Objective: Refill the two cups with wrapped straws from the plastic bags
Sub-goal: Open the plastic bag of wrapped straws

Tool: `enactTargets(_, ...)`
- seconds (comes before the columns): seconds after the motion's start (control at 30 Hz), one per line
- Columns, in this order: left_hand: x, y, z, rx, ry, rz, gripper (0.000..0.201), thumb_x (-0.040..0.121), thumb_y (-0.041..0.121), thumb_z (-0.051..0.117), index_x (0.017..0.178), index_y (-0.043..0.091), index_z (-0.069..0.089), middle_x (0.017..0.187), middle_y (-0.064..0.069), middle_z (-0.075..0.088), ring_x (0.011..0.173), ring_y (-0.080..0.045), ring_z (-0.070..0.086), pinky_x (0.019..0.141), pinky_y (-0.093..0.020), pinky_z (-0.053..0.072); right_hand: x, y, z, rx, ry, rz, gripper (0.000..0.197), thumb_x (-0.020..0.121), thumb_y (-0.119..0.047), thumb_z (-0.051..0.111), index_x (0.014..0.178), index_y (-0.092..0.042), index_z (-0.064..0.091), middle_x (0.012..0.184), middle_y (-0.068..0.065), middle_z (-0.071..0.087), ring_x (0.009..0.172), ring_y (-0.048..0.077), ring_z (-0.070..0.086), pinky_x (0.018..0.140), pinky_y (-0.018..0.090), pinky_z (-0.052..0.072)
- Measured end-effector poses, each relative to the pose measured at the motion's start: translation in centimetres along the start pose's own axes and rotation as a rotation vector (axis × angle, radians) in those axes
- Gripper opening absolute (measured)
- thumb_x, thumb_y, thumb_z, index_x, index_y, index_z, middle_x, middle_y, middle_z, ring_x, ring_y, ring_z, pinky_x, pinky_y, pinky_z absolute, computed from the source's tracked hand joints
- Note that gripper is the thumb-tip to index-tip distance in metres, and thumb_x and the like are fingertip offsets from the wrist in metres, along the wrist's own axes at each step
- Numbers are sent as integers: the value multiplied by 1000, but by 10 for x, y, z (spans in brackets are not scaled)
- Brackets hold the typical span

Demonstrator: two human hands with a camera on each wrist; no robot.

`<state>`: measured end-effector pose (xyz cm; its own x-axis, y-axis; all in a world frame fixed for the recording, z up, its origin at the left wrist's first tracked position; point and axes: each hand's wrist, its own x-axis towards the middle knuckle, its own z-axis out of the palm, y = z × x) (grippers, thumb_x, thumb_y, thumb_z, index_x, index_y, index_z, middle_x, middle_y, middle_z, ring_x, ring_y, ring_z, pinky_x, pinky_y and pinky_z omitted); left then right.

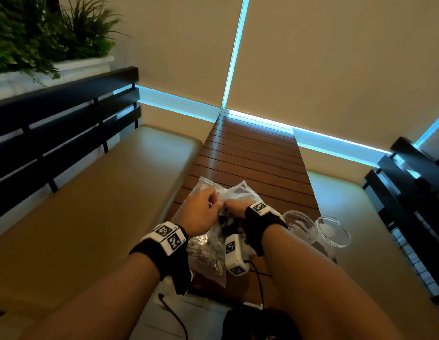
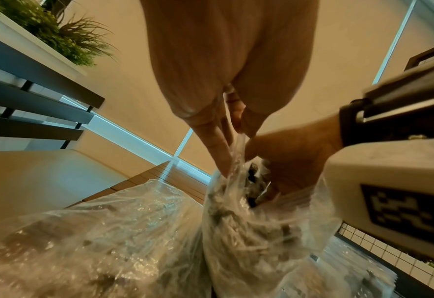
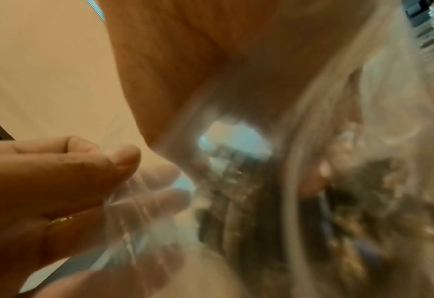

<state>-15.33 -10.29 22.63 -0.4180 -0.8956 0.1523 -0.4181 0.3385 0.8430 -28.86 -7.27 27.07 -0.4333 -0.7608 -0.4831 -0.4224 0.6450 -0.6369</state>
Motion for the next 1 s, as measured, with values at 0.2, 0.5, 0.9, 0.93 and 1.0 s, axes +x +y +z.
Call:
enactTargets(0.2, 1, -12, 5, -146, 60, -85, 23, 96, 31, 54, 75, 27, 44, 79, -2, 61, 75, -23, 63, 66, -50, 57, -1, -8, -2, -5, -59, 17, 26, 91, -37, 56, 96, -12, 61, 89, 8, 68, 78, 27, 70, 74, 38, 60)
enactTargets(0.5, 15, 33, 11, -327, 80, -228, 11, 97, 9, 33, 92, 17, 37, 104, -10, 62, 77, -26, 58, 57, -50, 55, 8, 1, -21, -692, 547, -687, 18, 87, -26, 56, 73, -15, 53, 85, -2, 61, 75, 15, 57, 71, 31, 53)
enactTargets(0.9, 45, 129, -13, -92, 272, 171, 8, 105, 20, 36, 104, 15, 42, 86, 5, 58, 73, -11, 57, 60, -23, 46, 1, -2, -91, -46, 452, -972, 51, 102, -52, 28, 113, -22, 68, 106, -2, 64, 98, 14, 57, 85, 26, 39)
enactTargets(0.93, 48, 131, -17, -87, 278, 179, 9, 105, 22, 36, 104, 15, 42, 88, 3, 58, 77, -14, 59, 63, -24, 48, 1, -1, -90, -43, 418, -1028, 54, 98, -58, 28, 120, -26, 65, 114, -2, 65, 102, 13, 57, 88, 27, 40)
enactTargets(1.0, 57, 134, -23, -97, 276, 192, 11, 106, 28, 37, 102, 18, 41, 95, -4, 63, 90, -23, 65, 74, -38, 54, 9, 2, -84, -64, 358, -1097, 62, 91, -66, 29, 134, -29, 54, 127, -2, 60, 109, 11, 55, 93, 30, 41)
